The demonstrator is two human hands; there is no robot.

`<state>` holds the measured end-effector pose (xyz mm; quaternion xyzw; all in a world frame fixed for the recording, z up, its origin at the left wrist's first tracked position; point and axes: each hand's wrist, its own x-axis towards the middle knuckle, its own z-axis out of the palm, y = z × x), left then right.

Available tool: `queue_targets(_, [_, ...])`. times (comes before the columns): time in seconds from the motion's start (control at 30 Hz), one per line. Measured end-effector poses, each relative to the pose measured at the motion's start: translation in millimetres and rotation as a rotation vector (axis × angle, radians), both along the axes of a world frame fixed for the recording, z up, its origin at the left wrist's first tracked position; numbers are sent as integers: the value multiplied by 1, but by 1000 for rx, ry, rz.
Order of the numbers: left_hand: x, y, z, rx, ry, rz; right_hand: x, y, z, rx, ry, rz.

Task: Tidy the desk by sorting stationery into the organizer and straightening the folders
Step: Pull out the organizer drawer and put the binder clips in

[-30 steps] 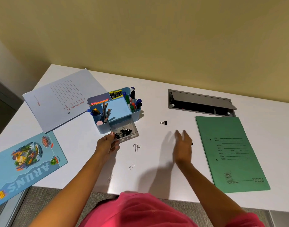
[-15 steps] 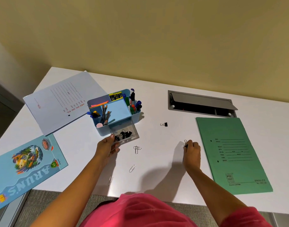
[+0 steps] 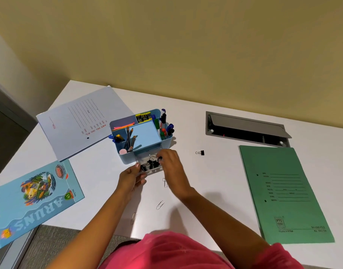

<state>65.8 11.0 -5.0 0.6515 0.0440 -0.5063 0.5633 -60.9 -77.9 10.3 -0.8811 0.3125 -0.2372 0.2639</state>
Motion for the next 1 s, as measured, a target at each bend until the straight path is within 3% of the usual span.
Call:
queue_targets(0.13, [0, 0, -2, -6, -1, 9, 14, 2, -10, -8, 112, 73])
queue_targets(0.3, [0, 0, -5, -6, 2, 24, 15, -2, -15, 67, 58, 36])
queue_targets(0.4, [0, 0, -6, -6, 15, 28, 9, -15, -15, 161, -44, -101])
queue_targets(0.57, [1, 0, -7, -19, 46, 47, -23, -51, -27, 143, -100, -341])
queue_targets(0.77, [1, -1, -7, -45, 75, 64, -67, -91, -57, 79, 486, -379])
queue_targets(0.87, [2, 0, -6, -47, 77, 65, -77, -92, -59, 35, 559, -426])
queue_targets(1.0, [2, 0, -6, -53, 91, 75, -81, -89, -58, 42, 439, -426])
